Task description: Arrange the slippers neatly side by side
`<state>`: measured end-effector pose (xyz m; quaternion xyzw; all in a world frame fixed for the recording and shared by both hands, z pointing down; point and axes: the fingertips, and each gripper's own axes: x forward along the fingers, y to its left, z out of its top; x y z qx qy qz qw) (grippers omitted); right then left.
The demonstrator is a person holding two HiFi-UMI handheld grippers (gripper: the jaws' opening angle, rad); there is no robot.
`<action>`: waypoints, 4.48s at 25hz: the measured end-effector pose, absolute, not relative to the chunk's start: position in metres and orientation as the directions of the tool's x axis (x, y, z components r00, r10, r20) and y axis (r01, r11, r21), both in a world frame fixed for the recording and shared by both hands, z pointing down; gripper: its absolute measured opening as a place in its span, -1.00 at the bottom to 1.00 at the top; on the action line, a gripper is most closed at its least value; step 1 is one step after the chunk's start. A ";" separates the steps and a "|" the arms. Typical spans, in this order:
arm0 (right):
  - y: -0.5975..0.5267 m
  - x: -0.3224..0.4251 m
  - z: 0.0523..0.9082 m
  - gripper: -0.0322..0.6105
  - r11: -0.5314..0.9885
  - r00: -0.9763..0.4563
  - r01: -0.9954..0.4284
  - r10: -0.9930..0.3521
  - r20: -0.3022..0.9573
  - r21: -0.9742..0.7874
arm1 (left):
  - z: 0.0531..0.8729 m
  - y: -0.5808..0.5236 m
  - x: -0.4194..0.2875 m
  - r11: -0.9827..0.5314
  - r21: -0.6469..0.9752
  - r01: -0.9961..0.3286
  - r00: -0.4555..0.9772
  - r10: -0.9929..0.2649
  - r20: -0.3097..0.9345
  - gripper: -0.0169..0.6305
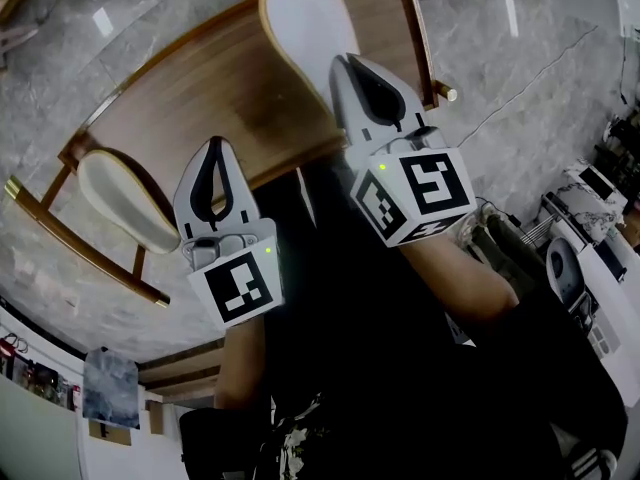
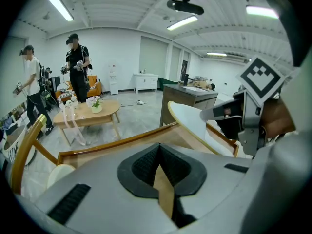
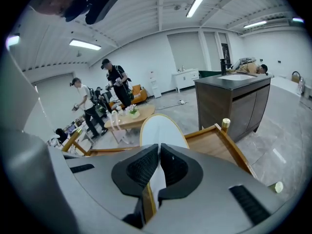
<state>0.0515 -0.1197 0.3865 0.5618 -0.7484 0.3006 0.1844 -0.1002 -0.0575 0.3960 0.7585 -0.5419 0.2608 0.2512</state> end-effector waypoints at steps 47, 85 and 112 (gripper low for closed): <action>-0.092 0.004 0.461 -0.87 0.118 -0.258 -0.962 -0.689 0.677 -0.246 | 0.423 -0.025 -0.125 -0.317 0.172 -0.932 0.348 -0.660 0.666 -0.94; -0.089 -0.038 0.484 -0.87 0.204 -0.351 -0.936 -0.610 0.710 -0.288 | 0.424 -0.020 -0.144 -0.249 0.150 -0.957 0.283 -0.680 0.676 -0.94; -0.073 -0.057 0.472 -0.70 0.568 -0.652 -0.728 -0.404 0.641 -0.383 | 0.412 -0.014 -0.110 -0.052 0.137 -0.989 0.131 -0.730 0.670 -0.94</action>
